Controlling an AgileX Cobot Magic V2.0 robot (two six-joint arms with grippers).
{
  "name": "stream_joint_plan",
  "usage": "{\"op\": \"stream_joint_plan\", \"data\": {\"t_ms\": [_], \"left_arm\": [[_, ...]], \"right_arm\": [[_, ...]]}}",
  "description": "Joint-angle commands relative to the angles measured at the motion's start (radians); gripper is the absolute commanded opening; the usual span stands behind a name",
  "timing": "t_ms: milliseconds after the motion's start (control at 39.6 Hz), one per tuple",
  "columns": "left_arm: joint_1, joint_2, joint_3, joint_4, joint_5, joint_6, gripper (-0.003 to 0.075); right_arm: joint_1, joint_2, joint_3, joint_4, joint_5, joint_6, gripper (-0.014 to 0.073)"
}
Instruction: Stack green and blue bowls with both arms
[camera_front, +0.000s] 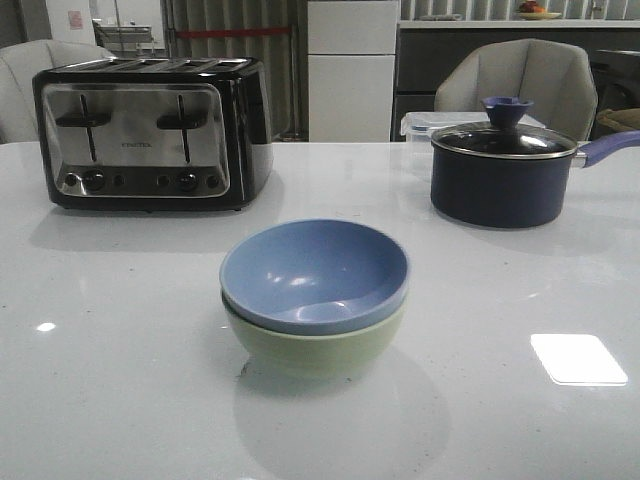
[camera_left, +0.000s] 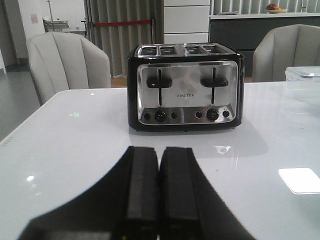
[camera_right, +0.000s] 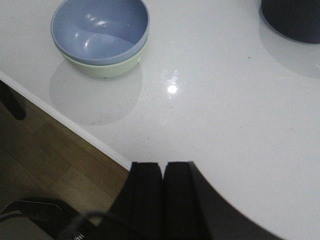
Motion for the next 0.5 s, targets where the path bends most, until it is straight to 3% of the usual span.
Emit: {"op": "stream_joint_plan", "data": {"t_ms": [0,353,480], "left_arm": [[-0.007,-0.022,0.011,0.0,-0.097,-0.01,0.0098],[-0.007,-0.022,0.011,0.0,-0.097,-0.01,0.0098],[-0.007,-0.022,0.011,0.0,-0.097,-0.01,0.0098]], "right_arm": [[-0.005,0.005,-0.027,0.004,-0.065,0.001,0.0023],[-0.022,-0.022,0.0,-0.002,-0.092,0.001,0.0023],[-0.143,-0.119,0.125,-0.017,-0.282,-0.005,0.0023]]}}
